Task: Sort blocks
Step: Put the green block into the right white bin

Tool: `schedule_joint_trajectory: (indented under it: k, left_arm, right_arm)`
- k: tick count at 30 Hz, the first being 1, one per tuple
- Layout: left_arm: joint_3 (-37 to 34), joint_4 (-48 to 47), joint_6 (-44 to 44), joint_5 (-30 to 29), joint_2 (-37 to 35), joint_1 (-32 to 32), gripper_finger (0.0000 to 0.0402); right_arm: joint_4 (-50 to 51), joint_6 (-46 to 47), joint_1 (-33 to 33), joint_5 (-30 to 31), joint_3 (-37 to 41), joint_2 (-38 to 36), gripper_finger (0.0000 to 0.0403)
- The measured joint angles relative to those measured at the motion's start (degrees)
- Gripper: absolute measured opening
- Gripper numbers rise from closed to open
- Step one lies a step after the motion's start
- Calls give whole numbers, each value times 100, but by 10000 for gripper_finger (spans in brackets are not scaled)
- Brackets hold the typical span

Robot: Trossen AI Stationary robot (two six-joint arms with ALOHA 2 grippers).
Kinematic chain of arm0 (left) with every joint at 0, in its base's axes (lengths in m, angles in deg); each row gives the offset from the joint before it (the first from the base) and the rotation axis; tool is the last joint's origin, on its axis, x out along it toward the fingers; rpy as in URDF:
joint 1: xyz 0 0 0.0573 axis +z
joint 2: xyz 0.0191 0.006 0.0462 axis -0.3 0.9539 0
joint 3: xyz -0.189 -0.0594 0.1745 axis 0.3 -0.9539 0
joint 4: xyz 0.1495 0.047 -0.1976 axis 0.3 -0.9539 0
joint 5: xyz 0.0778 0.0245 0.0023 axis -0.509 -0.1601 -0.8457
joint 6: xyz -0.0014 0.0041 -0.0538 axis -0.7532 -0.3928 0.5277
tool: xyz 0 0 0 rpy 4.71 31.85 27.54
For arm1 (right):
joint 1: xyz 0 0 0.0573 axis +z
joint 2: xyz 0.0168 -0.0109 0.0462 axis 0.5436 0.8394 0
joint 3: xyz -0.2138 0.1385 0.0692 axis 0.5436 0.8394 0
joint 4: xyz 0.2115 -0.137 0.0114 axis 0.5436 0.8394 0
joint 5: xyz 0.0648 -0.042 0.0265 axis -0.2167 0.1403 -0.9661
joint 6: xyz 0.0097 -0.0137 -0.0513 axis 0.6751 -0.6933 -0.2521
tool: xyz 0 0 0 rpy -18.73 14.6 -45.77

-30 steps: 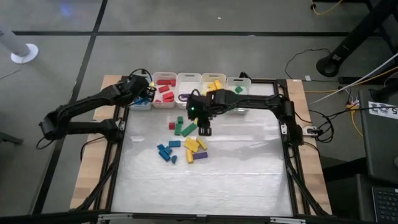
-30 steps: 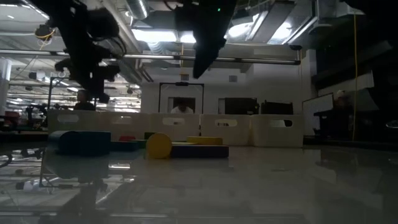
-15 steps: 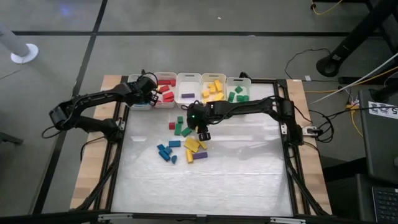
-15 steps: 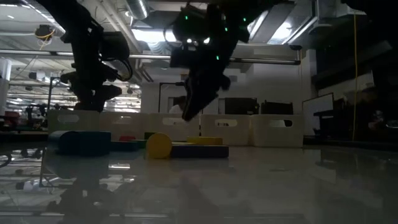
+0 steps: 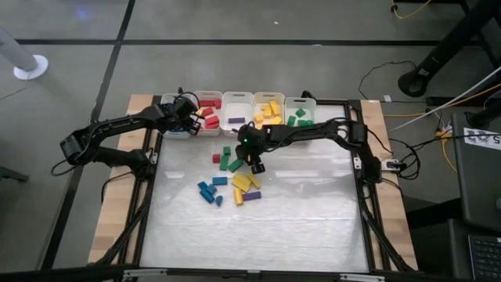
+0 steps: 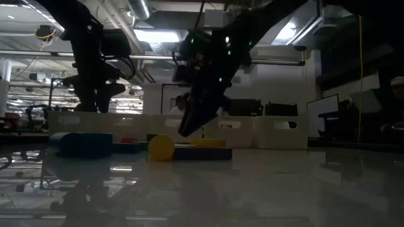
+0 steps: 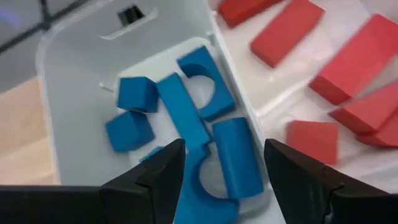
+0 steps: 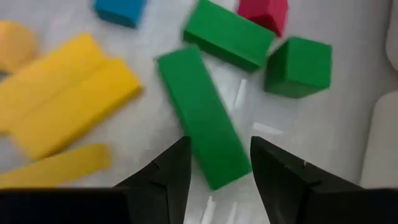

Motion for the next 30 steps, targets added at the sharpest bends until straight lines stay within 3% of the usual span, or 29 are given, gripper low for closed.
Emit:
schedule_joint_trajectory:
  k: [6,22,30]
  left_arm:
    - [0,-30,1,446,-2,-91,208]
    - [0,32,-4,445,-2,-621,208]
    - [0,514,-114,469,-2,-808,208]
  right_arm:
    - [-158,-234,-202,-76,-20,250,163]
    - [108,-628,-185,-137,-22,341,162]
    - [176,-617,-185,-82,-20,347,162]
